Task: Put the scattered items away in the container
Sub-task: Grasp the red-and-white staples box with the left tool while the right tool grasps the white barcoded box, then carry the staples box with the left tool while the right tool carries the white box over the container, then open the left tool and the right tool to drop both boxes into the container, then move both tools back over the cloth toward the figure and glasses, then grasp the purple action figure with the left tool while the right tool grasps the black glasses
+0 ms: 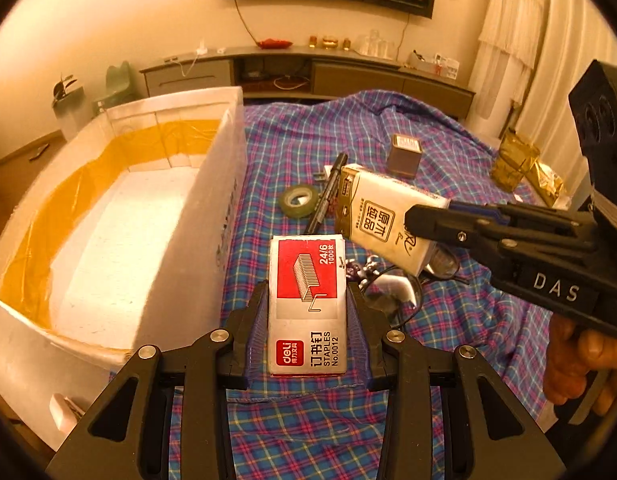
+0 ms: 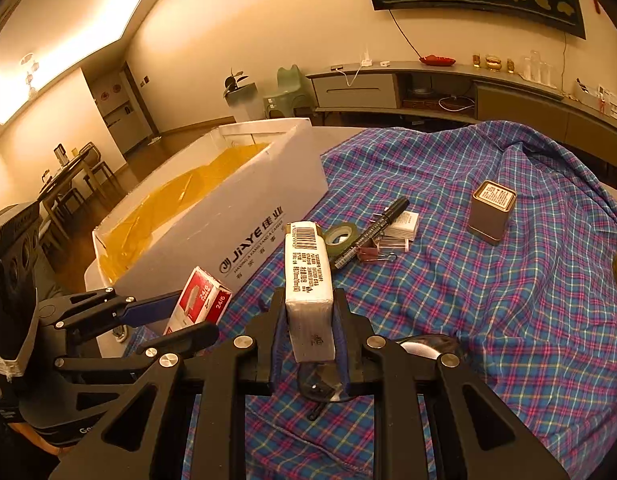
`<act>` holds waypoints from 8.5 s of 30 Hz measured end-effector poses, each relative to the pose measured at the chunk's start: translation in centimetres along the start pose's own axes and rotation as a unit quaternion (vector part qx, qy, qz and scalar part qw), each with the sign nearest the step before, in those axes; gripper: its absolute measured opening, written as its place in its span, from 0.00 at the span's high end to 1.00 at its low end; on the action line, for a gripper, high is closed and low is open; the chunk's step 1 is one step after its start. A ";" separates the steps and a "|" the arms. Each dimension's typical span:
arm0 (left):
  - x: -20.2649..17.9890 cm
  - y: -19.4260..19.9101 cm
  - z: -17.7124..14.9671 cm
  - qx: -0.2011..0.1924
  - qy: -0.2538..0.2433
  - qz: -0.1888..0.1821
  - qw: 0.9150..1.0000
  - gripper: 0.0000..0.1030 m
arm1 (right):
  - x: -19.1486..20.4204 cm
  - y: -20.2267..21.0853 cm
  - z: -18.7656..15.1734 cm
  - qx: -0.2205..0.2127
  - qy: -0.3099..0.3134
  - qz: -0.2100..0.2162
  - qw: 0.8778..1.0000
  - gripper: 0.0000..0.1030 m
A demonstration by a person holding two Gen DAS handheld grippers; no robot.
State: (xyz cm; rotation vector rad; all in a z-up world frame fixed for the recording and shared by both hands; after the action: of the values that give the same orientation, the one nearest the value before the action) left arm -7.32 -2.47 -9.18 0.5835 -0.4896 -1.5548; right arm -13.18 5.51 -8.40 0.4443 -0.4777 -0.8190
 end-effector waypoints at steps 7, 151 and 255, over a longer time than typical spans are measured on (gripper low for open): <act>0.6 2.0 0.9 -0.019 0.010 0.000 1.000 0.62 | 1.5 1.2 0.7 -0.015 -0.002 -0.002 1.000 0.78; 26.6 -10.9 7.2 0.069 0.354 0.059 0.931 0.40 | 11.7 -15.6 8.3 0.129 0.116 0.008 0.985 0.55; -2.5 -10.3 -2.8 0.089 -0.087 -0.044 0.991 0.55 | -7.0 -6.1 -4.7 0.069 -0.207 -0.010 0.976 0.64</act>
State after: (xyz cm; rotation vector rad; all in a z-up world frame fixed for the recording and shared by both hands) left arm -13.52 0.83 -17.64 0.6134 -0.7494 -1.6646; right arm -18.16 8.17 -17.14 0.4059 -0.9230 -0.9038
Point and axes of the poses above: each gripper's, at about its wrist camera, not at the fingertips, and y roughly against the way its jaws point, x to its left, z to its top, the point moved 10 cm from there along -y, roughly the way its jaws point, and after that the axes turned 9 degrees about -x, right-handed, at the moved point
